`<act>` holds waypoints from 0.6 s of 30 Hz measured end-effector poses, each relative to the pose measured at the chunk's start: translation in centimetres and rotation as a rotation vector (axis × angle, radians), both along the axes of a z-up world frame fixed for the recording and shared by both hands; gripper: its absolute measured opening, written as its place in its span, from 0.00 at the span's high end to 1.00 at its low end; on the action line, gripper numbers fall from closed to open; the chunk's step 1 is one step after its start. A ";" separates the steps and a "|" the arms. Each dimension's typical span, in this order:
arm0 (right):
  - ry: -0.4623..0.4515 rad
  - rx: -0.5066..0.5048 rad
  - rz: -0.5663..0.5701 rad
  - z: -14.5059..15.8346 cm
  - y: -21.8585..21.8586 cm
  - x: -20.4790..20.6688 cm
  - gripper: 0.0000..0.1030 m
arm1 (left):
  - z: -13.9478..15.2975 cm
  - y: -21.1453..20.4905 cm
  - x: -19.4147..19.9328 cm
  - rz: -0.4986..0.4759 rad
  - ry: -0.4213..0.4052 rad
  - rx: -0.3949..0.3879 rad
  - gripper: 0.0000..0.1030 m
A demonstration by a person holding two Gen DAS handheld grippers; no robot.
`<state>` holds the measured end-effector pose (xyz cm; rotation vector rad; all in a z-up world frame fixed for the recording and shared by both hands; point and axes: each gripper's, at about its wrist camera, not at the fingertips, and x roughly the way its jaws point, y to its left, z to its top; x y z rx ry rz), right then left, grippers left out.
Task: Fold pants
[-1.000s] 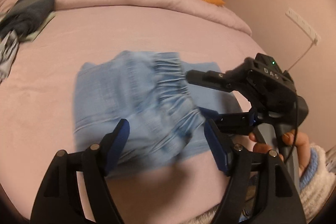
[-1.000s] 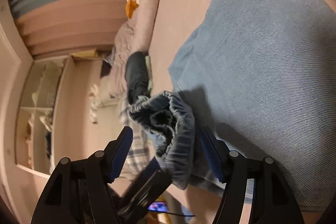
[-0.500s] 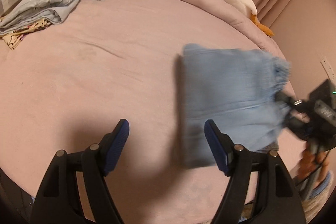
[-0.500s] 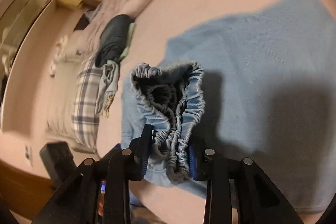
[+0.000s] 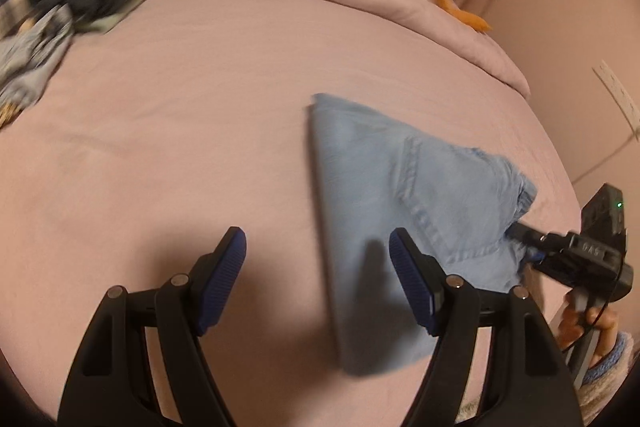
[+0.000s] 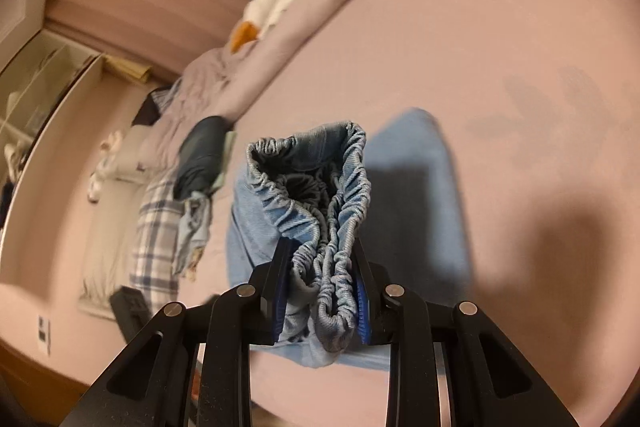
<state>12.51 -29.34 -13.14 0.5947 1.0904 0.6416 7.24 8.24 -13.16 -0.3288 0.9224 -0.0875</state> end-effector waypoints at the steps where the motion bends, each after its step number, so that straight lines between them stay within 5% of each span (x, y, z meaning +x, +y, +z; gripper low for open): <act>1: 0.013 -0.030 -0.009 -0.7 0.1 0.0 0.72 | 0.0 -0.5 0.6 -0.016 -0.003 0.010 0.28; 6: 0.053 -0.091 -0.053 -1.9 -1.2 -0.3 0.53 | 0.9 -3.2 3.3 -0.103 -0.059 0.060 0.32; 11: -0.215 -0.378 -0.103 3.4 -0.5 -2.5 0.49 | -0.2 -6.2 6.7 -0.218 -0.017 0.121 0.64; 12: -0.272 -0.353 -0.068 4.2 -0.3 -3.0 0.49 | -0.6 -6.8 7.2 -0.237 -0.003 0.146 0.71; 15: -0.369 -0.305 0.080 5.0 2.6 -3.7 0.49 | -2.2 -8.1 8.5 -0.272 0.051 0.232 0.71; 18: -0.368 -0.303 0.185 3.8 5.8 -3.6 0.60 | -2.4 -7.9 9.1 -0.291 0.059 0.238 0.71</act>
